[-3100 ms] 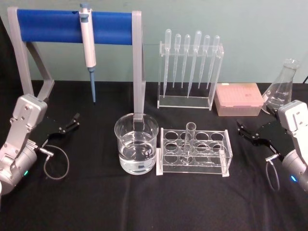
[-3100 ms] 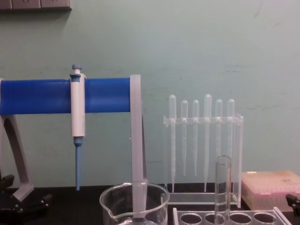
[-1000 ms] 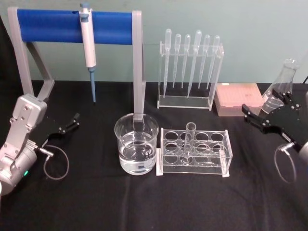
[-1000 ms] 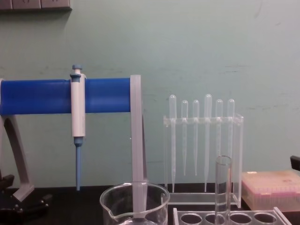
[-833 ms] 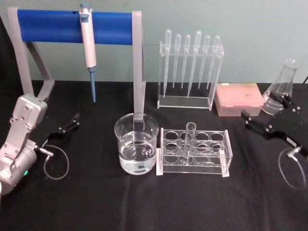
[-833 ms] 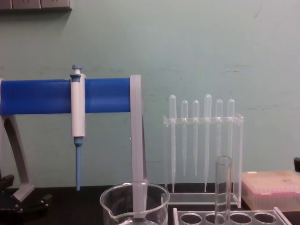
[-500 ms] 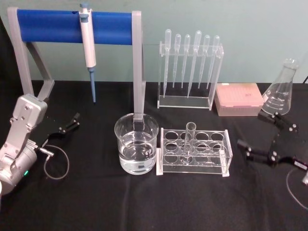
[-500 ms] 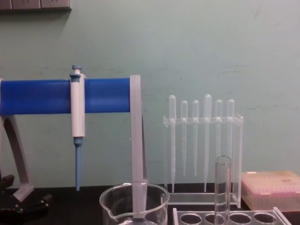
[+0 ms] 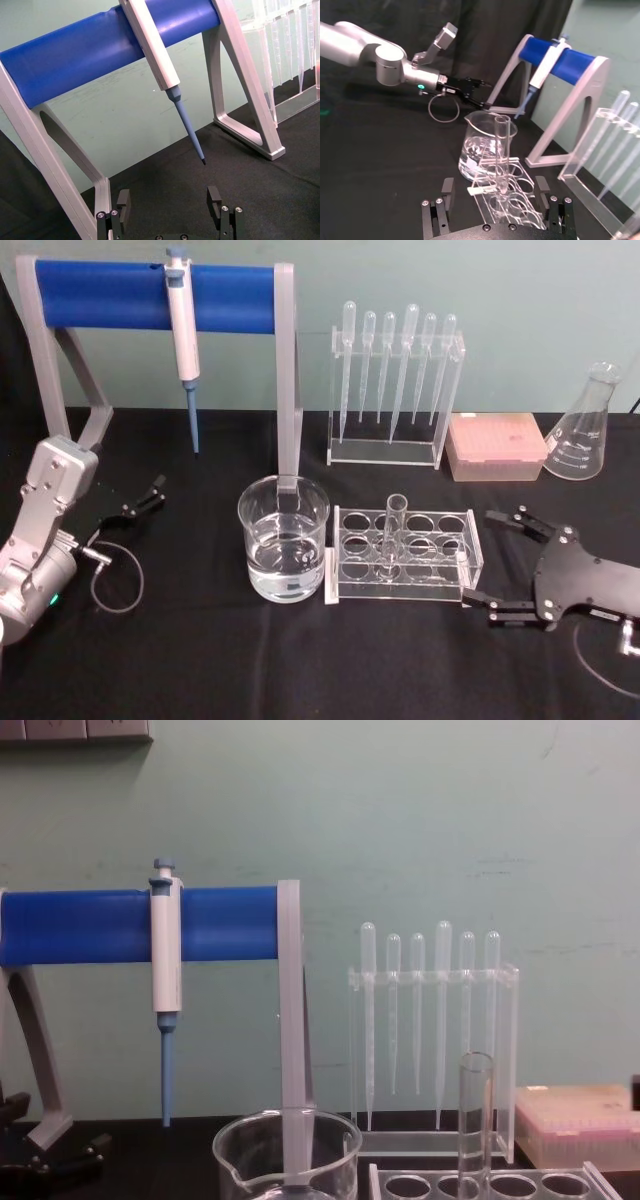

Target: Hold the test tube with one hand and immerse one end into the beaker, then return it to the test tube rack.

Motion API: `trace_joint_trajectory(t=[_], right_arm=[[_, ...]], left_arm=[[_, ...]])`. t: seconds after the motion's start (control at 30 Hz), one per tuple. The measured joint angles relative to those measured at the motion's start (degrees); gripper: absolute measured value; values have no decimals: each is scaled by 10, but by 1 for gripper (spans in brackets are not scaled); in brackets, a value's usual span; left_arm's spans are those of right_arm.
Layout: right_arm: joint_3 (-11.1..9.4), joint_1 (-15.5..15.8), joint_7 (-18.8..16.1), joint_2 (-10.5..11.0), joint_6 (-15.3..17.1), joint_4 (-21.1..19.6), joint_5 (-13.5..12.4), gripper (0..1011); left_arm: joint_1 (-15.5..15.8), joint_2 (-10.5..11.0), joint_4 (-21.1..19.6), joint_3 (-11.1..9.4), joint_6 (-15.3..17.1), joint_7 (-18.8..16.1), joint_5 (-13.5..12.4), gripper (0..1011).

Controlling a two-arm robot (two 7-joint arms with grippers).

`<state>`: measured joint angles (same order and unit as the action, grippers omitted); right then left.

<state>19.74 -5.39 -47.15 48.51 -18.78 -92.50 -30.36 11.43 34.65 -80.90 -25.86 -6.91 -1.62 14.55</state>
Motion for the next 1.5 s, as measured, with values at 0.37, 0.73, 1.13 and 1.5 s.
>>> trace_joint_trajectory(t=[0.37, 0.73, 1.13, 1.5], right_arm=[[40, -73, -28, -45, 50, 35, 8, 1002], [77, -118, -23, -76, 81, 56, 24, 1002], [95, -142, -3, -103, 90, 76, 30, 1002], [98, -147, 1, -108, 92, 80, 32, 1002]], left_arm=[[0, 0, 0, 0, 0, 0, 0, 1000], [0, 0, 0, 0, 0, 0, 0, 1000], [0, 0, 0, 0, 0, 0, 0, 1000], [0, 0, 0, 0, 0, 0, 0, 1000]])
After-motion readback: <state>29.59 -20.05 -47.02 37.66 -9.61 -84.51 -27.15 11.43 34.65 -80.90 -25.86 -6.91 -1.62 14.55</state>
